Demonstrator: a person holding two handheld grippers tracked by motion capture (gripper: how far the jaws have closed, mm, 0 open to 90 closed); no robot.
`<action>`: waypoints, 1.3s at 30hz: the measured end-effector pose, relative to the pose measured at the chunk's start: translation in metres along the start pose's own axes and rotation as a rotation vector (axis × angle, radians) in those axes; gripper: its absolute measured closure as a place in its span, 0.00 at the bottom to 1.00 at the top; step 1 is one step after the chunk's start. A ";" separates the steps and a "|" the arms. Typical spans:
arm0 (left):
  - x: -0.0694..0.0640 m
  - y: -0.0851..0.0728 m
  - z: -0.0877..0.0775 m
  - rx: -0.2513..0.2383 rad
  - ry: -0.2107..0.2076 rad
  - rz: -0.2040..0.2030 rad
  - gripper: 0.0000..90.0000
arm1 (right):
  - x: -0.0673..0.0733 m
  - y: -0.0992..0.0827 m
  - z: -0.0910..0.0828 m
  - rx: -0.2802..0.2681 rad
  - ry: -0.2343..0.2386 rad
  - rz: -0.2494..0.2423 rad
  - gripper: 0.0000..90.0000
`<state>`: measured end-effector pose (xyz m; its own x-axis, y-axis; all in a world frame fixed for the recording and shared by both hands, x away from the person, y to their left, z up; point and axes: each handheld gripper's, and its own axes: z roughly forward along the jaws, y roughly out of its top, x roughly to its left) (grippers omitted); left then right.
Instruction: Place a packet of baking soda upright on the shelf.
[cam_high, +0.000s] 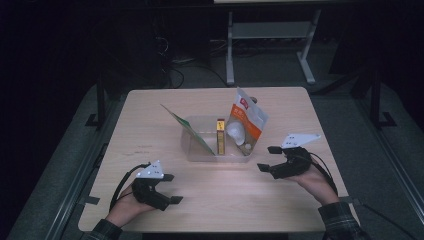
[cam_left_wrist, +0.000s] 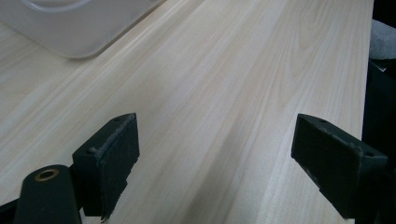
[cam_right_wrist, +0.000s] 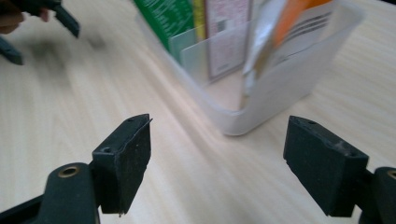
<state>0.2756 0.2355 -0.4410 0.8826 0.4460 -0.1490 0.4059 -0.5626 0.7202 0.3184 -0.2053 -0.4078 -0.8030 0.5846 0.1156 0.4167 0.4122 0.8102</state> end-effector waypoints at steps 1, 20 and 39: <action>0.000 0.000 0.000 0.000 -0.002 -0.002 0.16 | 0.003 -0.001 0.000 0.002 0.009 -0.006 0.25; -0.014 -0.001 0.017 0.069 -0.060 0.064 0.16 | 0.052 -0.024 0.022 0.083 0.109 -0.129 0.25; -0.024 -0.002 0.027 0.126 -0.111 0.112 0.16 | 0.068 -0.030 0.036 0.148 0.138 -0.190 0.23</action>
<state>0.2603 0.2070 -0.4571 0.9418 0.3002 -0.1513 0.3240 -0.6903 0.6469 0.2669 -0.1527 -0.4448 -0.9190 0.3903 0.0550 0.3026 0.6091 0.7331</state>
